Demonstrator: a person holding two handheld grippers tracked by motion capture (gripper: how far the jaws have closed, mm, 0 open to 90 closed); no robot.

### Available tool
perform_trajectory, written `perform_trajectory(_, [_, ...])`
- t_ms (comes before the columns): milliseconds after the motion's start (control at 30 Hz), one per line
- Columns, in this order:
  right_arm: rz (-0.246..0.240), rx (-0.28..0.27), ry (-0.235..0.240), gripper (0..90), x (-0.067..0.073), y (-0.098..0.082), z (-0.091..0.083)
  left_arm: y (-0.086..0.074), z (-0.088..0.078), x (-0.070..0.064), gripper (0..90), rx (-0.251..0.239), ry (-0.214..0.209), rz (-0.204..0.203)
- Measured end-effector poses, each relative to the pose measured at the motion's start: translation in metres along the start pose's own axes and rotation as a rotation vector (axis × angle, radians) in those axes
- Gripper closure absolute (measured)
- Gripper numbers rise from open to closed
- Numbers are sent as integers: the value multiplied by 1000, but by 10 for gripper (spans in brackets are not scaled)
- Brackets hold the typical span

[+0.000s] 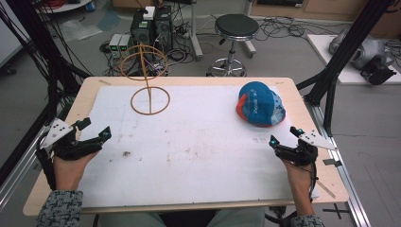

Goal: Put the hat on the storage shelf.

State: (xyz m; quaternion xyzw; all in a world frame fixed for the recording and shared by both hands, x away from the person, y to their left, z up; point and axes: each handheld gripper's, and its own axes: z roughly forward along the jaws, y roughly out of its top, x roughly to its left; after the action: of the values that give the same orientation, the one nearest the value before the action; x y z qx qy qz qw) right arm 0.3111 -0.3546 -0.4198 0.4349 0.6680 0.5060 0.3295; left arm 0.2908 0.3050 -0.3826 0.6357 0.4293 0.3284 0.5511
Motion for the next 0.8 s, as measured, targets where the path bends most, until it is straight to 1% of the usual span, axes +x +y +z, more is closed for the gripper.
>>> perform_trajectory(133, [-13,-3,8,110,1,0,0,0,0,0,163,-2,-1,-5])
perform_trajectory(167, [-21,-7,5,110,2,1,0,1,-1,-1,163,-1,-3,-3])
perform_trajectory(300, [-25,-7,3,110,3,1,0,2,0,-3,168,1,-11,5])
perform_trajectory(400, [-16,-8,4,110,3,2,1,2,1,-4,167,1,-12,2])
perform_trajectory(600, [-14,-27,4,110,2,7,2,2,0,-4,170,-1,-17,-5])
perform_trajectory(633, [-28,-37,0,110,1,11,2,2,0,-4,170,-1,-18,-3])
perform_trajectory(667, [-28,-37,0,110,1,11,2,2,0,-4,171,-1,-18,-3])
perform_trajectory(700, [-42,-36,-7,110,0,15,2,3,0,-5,170,0,-23,-5])
perform_trajectory(800, [-63,-43,-24,110,-3,21,6,3,0,-6,170,2,-25,-2])
